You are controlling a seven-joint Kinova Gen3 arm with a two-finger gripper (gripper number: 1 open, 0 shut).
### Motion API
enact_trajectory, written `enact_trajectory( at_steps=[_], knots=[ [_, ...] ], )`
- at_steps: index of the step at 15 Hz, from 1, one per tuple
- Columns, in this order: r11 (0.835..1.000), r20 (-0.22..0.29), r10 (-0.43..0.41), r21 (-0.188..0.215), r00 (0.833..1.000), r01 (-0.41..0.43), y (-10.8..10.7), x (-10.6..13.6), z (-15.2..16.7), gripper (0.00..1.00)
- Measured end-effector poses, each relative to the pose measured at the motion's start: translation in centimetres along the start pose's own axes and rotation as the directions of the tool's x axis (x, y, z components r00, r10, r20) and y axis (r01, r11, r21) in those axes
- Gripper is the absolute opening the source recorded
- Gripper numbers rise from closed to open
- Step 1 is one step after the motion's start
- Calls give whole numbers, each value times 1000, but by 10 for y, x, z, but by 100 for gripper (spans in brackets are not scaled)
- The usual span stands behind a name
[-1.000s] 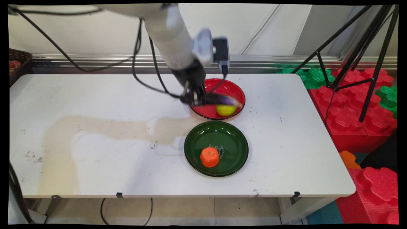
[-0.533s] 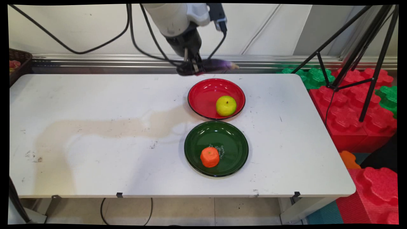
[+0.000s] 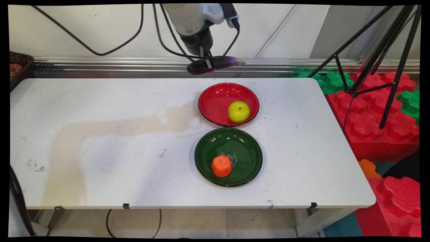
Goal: Place the picked object on the red plate
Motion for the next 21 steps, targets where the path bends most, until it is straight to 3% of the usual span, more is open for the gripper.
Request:
enact_trajectory(
  at_steps=[13, 21],
  knots=[
    [993, 90, -96, -67, 991, 102, -20, 8, 129, 0],
    [986, 111, -112, -111, 988, 124, -18, 4, 170, 0]
  ],
)
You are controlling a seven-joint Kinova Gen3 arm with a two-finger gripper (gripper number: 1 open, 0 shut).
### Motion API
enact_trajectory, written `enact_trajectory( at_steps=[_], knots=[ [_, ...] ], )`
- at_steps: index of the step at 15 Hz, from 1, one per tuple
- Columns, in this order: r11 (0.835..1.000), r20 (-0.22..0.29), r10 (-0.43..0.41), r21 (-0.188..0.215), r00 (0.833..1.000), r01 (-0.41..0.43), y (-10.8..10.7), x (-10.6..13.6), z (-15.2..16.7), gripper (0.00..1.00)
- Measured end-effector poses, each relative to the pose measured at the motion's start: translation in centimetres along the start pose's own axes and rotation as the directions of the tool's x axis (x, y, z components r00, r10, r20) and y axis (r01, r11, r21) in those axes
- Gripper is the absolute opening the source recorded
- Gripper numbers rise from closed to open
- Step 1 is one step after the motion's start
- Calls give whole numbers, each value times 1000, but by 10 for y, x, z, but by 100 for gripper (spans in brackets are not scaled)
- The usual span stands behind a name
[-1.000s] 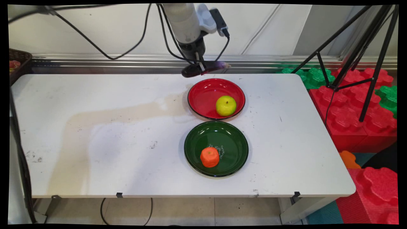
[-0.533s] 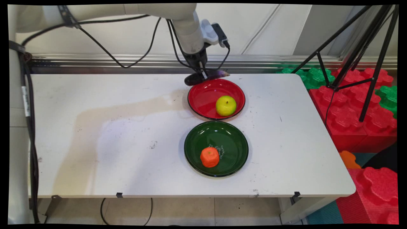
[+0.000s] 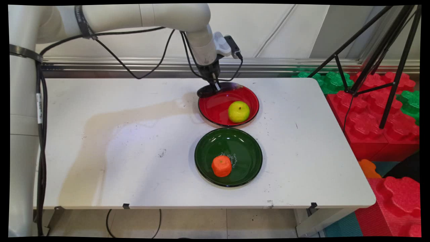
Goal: Place the picked object on the red plate
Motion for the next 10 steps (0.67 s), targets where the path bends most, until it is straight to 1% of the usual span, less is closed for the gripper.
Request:
enact_trajectory(
  at_steps=[4, 5, 7, 10],
  knots=[
    [1000, -5, 10, -12, 1000, -10, 2, 0, 10, 0],
    [1000, -8, 12, -13, 1000, -12, 2, 0, 11, 100],
    [1000, -15, 19, -9, 1000, -19, 3, 0, 13, 100],
    [999, -28, 34, 7, 999, -34, 2, 0, 11, 100]
  ],
)
